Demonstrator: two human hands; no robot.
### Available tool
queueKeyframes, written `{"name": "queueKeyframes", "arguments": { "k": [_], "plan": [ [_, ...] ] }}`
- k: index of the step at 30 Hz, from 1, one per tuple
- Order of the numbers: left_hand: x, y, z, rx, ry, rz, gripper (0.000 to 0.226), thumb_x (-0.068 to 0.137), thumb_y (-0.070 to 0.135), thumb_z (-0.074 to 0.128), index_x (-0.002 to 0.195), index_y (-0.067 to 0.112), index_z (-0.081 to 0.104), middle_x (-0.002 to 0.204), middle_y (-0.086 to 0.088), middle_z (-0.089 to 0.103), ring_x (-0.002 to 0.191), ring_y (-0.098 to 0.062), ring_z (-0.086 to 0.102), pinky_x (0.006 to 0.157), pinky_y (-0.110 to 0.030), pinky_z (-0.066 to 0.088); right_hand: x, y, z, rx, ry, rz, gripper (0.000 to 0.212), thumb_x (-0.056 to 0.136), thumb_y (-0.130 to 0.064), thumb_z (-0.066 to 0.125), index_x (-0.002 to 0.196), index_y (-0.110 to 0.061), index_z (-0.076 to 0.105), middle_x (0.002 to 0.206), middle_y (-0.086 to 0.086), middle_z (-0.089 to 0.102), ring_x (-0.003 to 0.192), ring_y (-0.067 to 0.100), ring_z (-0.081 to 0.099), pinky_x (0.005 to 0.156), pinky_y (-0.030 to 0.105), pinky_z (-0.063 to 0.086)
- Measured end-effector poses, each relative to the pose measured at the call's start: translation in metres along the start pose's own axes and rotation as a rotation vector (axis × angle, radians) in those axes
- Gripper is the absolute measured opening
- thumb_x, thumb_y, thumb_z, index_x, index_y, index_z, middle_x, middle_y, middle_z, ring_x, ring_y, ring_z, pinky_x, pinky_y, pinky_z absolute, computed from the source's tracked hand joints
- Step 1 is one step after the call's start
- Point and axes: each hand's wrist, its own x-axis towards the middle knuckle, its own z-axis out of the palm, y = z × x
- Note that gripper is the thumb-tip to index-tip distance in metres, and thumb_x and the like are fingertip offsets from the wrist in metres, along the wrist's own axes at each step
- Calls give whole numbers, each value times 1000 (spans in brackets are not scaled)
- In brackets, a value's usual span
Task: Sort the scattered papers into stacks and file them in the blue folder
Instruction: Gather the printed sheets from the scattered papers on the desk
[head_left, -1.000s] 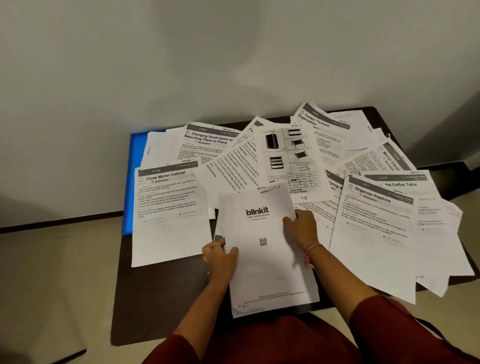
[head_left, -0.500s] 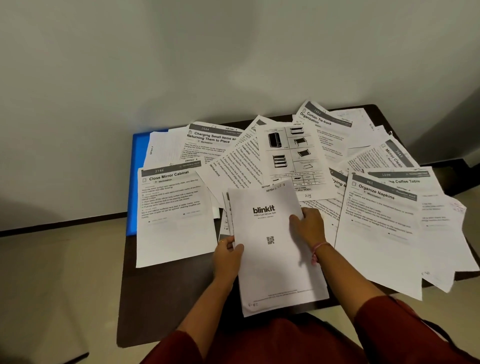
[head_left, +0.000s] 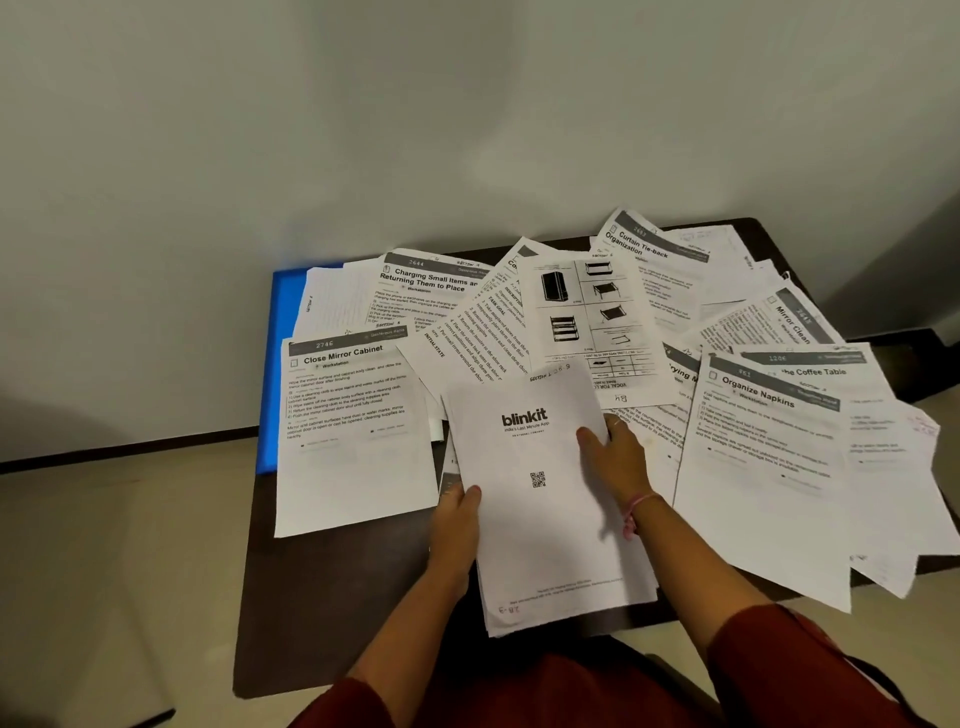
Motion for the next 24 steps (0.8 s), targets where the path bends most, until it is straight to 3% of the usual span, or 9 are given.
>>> {"name": "queueKeyframes", "arguments": {
  "k": [3,6,10,13,18,24],
  "plan": [
    [-3,-1,2,24,-16,19,15,97,20,46,100,30,57,111,0,65,103,-23,63,95,-45,51,0,-1,1,42,-43,-8,28,93,-17,55,120,-10,56,107,4,63,93,20,58,79,25,42],
    [-5,-4,1,59,5,63,21,99,18,45,113,33,45,121,-1,60,109,-23,59,99,-45,48,0,1,3,85,-74,-10,28,93,-19,57,120,-12,55,111,5,64,98,22,61,80,27,45],
    [-2,-5,-6,23,54,81,31,100,13,44,130,12,47,121,-5,58,107,-22,57,95,-36,47,-1,0,1,220,-118,15,41,92,-18,60,130,-13,46,119,1,62,106,17,60,84,23,47],
    [0,-1,-14,14,100,120,30,99,11,45,128,7,50,119,-8,59,104,-22,56,92,-33,46,-5,-3,0,291,-187,29,42,92,-15,61,130,-13,44,120,-1,62,103,13,61,77,16,50],
    [4,4,-26,-66,136,92,25,98,11,46,122,13,53,117,-8,62,106,-26,60,97,-42,48,-7,0,3,290,-341,92,32,92,-17,61,123,-10,60,115,3,68,105,20,65,98,40,49],
    [8,7,-37,-99,84,38,26,95,15,52,120,14,55,113,-5,66,101,-24,64,91,-41,52,-9,-7,12,305,-379,77,33,92,-14,60,125,-15,56,116,3,66,104,18,64,91,31,51]
  ]
}}
